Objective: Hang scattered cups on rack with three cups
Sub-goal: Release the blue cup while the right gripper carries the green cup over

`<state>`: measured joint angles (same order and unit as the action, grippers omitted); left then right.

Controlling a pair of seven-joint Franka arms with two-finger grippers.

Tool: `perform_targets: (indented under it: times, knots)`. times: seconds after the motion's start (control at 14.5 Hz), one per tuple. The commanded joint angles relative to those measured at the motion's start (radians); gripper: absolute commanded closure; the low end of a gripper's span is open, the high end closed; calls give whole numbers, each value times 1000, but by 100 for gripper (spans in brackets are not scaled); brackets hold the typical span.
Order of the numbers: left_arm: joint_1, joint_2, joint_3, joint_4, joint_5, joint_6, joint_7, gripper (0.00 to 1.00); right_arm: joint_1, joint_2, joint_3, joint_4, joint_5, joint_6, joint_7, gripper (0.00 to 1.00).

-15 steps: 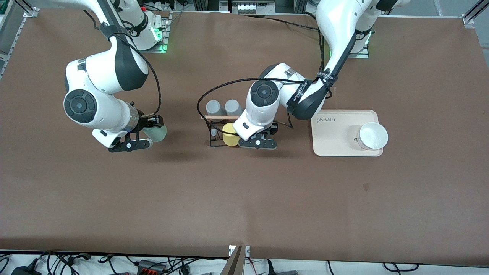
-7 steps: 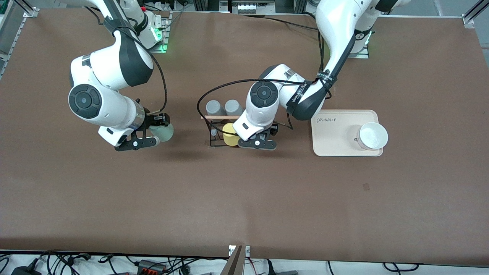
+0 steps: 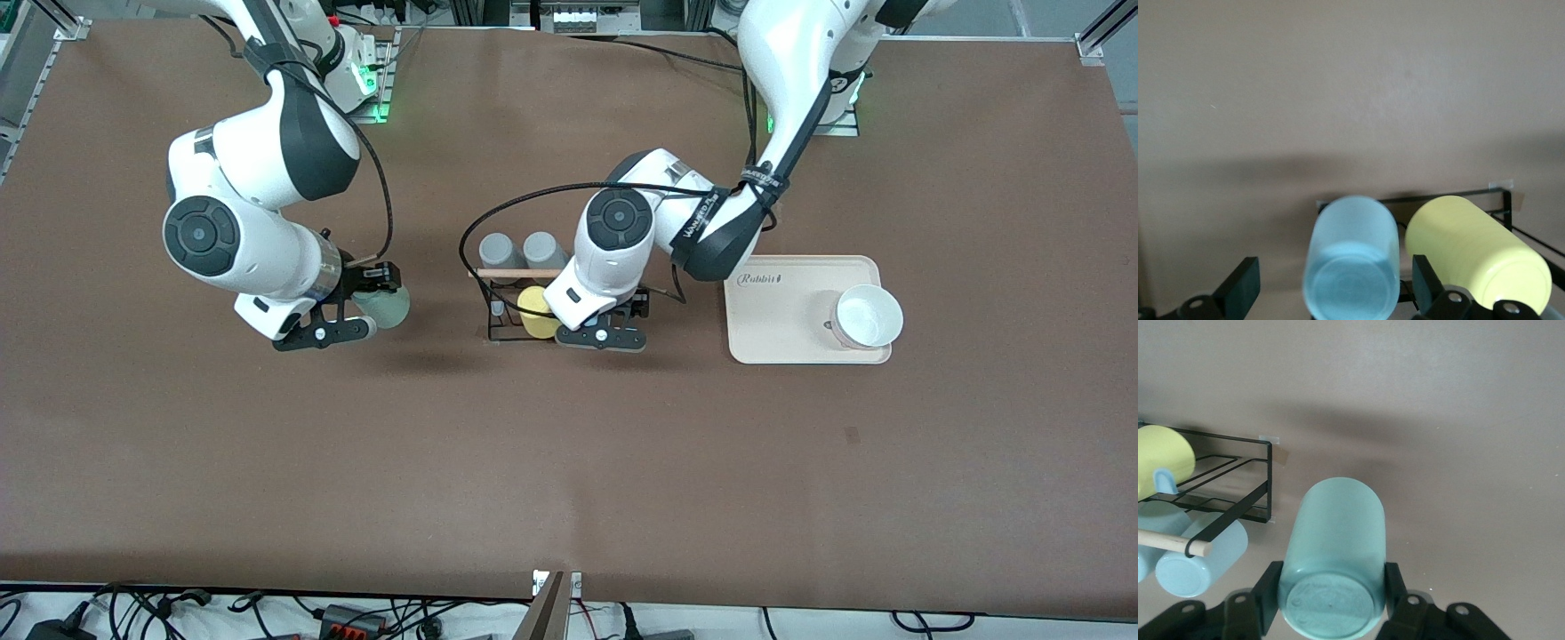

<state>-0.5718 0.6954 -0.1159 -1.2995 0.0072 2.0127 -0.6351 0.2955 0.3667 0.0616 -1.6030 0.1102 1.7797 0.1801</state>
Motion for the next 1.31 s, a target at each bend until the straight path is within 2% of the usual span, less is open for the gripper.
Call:
perform_targets:
  times: [0.0, 0.34, 0.55, 0.83, 1.24]
  knots:
    - [68, -88, -7, -3, 17, -92, 79, 0, 22, 41, -2, 69, 13, -8, 71, 100]
    - [191, -223, -4, -3, 19, -257, 273, 0, 89, 124, 0, 215, 37, -17, 206, 100]
    - [251, -293, -16, -3, 17, -366, 327, 0, 129, 152, -2, 247, 69, -16, 286, 100]
    - [265, -373, -4, -3, 13, -550, 458, 0, 169, 181, -2, 256, 71, -17, 364, 100]
    - [507, -474, -12, -26, -62, -565, 702, 0, 194, 212, -2, 273, 71, -13, 409, 100]
